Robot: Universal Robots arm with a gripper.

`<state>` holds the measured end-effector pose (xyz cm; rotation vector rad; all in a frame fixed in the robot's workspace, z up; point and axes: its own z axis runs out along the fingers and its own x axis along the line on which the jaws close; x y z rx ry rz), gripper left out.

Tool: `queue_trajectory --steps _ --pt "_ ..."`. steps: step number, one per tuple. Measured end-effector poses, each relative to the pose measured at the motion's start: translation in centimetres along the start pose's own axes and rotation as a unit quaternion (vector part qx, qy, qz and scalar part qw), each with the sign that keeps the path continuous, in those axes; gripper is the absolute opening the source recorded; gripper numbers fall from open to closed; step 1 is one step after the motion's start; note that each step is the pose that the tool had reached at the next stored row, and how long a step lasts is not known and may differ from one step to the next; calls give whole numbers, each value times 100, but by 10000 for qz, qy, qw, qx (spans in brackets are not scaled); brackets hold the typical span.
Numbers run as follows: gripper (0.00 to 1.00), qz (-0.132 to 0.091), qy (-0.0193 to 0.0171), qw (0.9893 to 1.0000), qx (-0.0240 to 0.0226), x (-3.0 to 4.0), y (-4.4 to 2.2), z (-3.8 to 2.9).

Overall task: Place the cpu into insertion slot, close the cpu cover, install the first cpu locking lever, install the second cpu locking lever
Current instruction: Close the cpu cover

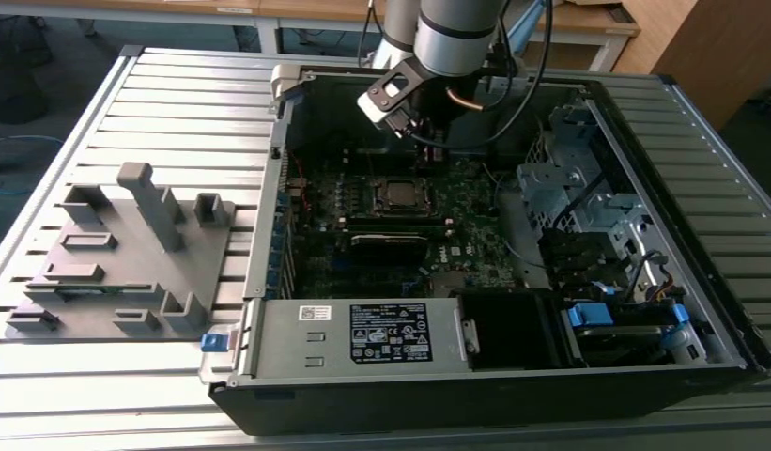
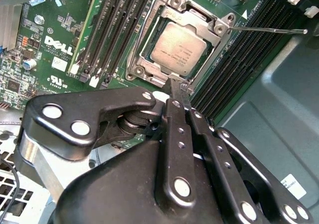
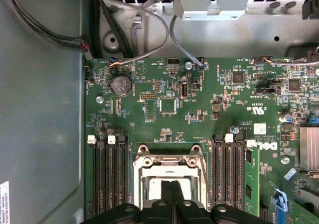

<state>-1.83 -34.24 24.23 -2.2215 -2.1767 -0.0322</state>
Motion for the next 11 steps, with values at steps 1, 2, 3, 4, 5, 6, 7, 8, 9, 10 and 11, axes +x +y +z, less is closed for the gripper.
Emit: queue_trajectory --steps 1,2,3,4,5,6,7,8,9,10,11 --pt "10 0 0 10000 0 0 -1 0" --pt "10 1 0 10000 0 0 -3 0" --pt "10 1 0 10000 0 0 -6 1" --pt "10 0 0 10000 0 0 -7 1" --pt "10 0 0 10000 0 0 -8 1" --pt "10 0 0 10000 0 0 -9 1" --pt "10 0 0 10000 0 0 -9 1" --pt "10 0 0 10000 0 0 -10 1" --pt "10 1 0 10000 0 0 -12 2" --pt "10 1 0 10000 0 0 -14 2" --pt "10 0 0 10000 0 0 -14 2"
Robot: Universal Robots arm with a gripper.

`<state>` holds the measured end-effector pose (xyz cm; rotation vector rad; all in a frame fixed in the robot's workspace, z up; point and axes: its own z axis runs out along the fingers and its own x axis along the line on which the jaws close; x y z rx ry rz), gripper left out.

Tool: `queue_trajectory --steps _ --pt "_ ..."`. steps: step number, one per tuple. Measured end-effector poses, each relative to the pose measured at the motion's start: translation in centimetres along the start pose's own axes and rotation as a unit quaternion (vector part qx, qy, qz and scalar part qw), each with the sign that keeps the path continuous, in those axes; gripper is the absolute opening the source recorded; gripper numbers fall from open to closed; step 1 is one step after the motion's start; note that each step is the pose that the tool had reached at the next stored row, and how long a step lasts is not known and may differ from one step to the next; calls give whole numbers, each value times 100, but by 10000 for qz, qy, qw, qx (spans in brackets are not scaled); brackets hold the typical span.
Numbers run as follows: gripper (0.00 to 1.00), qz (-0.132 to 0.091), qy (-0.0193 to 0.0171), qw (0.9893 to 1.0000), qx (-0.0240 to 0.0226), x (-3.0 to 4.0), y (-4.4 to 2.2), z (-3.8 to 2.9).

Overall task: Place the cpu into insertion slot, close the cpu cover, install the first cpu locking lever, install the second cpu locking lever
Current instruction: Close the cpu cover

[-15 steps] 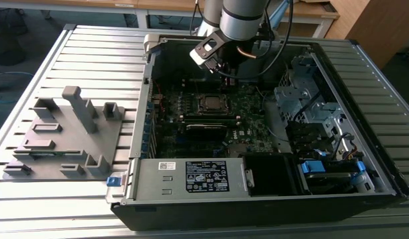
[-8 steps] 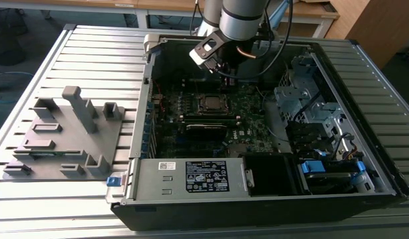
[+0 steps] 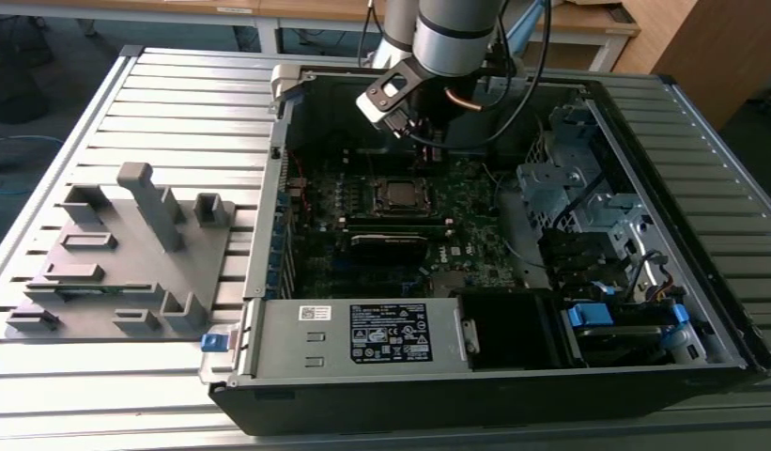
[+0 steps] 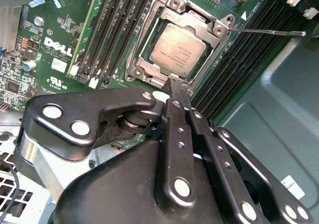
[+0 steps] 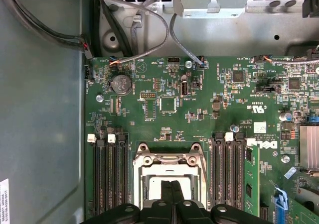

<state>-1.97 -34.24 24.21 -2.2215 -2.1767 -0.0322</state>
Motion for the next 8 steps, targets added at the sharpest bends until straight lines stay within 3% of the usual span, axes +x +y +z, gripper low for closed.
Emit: queue_trajectory --steps 8 --pt "10 1 0 10000 0 -1 -18 2"
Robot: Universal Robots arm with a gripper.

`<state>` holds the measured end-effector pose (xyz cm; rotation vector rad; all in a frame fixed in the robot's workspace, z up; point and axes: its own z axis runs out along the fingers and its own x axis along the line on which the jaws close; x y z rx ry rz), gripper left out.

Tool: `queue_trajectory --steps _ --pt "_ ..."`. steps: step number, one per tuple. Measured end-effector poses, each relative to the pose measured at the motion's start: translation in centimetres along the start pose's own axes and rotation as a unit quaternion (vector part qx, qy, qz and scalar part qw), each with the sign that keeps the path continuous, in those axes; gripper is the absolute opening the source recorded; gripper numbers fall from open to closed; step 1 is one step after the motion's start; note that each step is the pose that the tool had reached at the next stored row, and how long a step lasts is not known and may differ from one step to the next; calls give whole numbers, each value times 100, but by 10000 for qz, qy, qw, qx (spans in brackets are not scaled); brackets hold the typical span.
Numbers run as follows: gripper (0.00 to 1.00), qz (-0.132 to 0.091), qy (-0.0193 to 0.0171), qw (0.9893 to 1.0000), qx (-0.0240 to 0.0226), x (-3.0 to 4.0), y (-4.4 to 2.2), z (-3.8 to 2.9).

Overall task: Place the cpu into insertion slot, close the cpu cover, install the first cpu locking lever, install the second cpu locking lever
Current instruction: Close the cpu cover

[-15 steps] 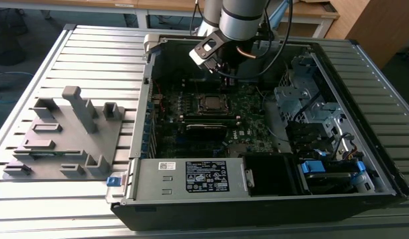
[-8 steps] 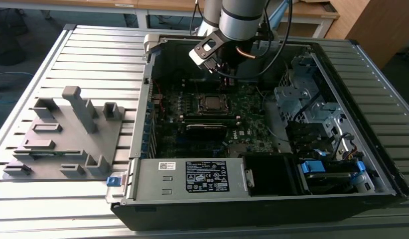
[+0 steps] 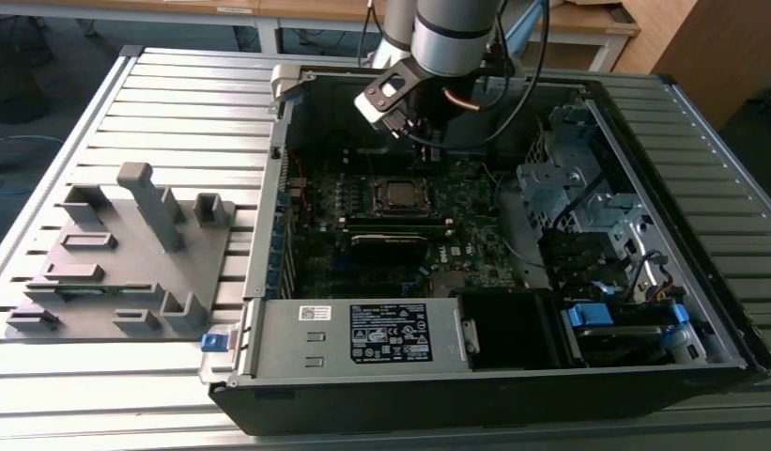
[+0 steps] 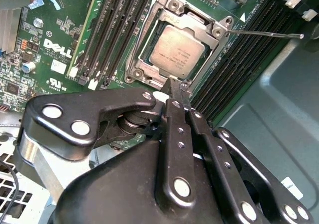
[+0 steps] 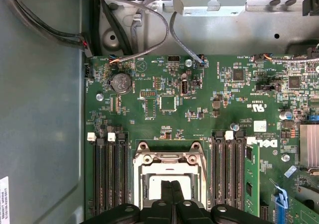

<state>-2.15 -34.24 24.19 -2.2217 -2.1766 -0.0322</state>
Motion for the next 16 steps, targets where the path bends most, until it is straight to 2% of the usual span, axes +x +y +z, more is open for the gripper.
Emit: queue_trajectory --steps 7,16 --pt "10 -1 0 10000 0 -1 -53 7" --pt "10 -1 0 10000 0 -2 -57 29"
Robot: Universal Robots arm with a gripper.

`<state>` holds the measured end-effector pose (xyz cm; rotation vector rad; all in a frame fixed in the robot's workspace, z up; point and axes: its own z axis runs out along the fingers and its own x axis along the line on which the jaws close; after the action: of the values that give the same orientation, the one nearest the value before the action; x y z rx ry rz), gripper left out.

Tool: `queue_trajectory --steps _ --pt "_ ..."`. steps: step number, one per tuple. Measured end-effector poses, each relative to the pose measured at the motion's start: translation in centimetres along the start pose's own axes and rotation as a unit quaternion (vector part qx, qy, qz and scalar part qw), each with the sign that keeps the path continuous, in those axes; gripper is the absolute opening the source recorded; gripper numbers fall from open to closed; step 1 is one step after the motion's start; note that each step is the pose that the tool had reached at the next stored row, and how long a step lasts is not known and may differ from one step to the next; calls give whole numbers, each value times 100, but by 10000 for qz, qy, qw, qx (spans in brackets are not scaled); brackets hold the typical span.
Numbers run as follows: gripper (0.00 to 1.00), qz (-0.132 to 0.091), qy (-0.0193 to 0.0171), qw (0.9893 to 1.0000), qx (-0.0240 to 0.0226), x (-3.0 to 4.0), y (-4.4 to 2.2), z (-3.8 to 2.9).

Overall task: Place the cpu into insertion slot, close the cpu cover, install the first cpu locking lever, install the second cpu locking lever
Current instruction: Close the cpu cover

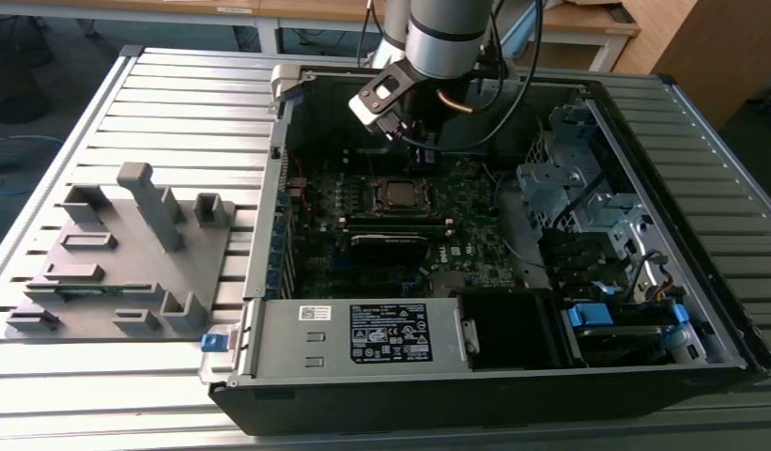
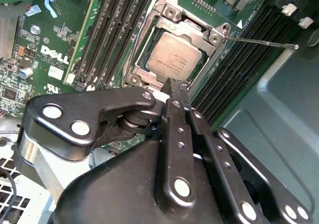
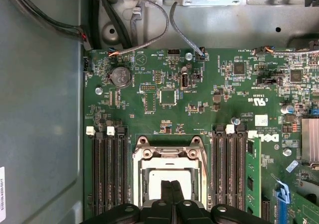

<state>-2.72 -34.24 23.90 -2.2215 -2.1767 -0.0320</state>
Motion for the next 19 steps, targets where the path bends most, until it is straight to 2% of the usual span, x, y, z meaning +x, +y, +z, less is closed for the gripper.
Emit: queue_trajectory --steps 19 --pt "10 0 0 10000 0 -1 -8 17"
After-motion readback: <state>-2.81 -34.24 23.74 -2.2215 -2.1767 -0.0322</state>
